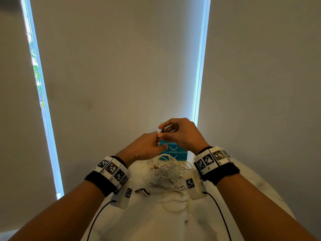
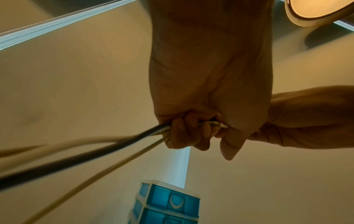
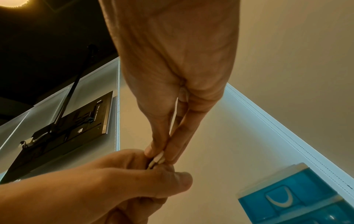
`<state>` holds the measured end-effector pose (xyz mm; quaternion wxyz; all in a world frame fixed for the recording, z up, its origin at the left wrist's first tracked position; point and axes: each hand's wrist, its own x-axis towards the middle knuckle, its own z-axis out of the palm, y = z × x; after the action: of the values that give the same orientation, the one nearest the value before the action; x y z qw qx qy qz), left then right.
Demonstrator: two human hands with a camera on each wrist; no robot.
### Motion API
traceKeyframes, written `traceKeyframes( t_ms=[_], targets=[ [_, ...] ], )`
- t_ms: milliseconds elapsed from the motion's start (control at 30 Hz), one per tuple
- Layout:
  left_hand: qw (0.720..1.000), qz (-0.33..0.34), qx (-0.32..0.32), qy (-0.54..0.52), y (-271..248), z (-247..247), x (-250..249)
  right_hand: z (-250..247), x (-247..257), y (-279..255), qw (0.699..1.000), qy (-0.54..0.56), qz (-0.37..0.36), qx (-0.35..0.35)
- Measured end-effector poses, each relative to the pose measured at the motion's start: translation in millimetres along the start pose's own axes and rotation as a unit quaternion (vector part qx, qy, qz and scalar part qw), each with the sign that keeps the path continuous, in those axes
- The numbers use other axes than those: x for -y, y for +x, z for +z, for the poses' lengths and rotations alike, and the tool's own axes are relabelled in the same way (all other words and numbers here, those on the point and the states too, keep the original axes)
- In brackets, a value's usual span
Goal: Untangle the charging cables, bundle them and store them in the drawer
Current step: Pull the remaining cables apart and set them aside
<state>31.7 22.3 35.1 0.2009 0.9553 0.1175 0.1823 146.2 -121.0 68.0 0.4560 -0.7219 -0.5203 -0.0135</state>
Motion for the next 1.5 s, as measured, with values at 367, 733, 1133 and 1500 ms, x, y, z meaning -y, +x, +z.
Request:
traceKeyframes(
  t_ms=[367,733,1133,1500],
  targets=[
    [0.983,-0.072,0.121,-0.114,-37.1,-25.2,80.3,1.4,11.3,4.6,0.995,-0.019,-0.006,-0.095],
    [0.971,-0.175,0.163,-0.005,-147.2,-69.1,212.8,-10.9,-8.0,-2.1,0.986,-0.017,0.003,-0.165],
    [0.963,-0.240,-0.052,0.113,-66.1,-84.8,242.6,16.7,-30.6,-32.2,0.973,0.055,0.030,-0.222],
    [0.976,-0.059,-0.095,-0.186,-0.4,24.4,29.7,41.4,-73.4,-58.0,0.975,0.080,0.070,-0.194]
  ],
)
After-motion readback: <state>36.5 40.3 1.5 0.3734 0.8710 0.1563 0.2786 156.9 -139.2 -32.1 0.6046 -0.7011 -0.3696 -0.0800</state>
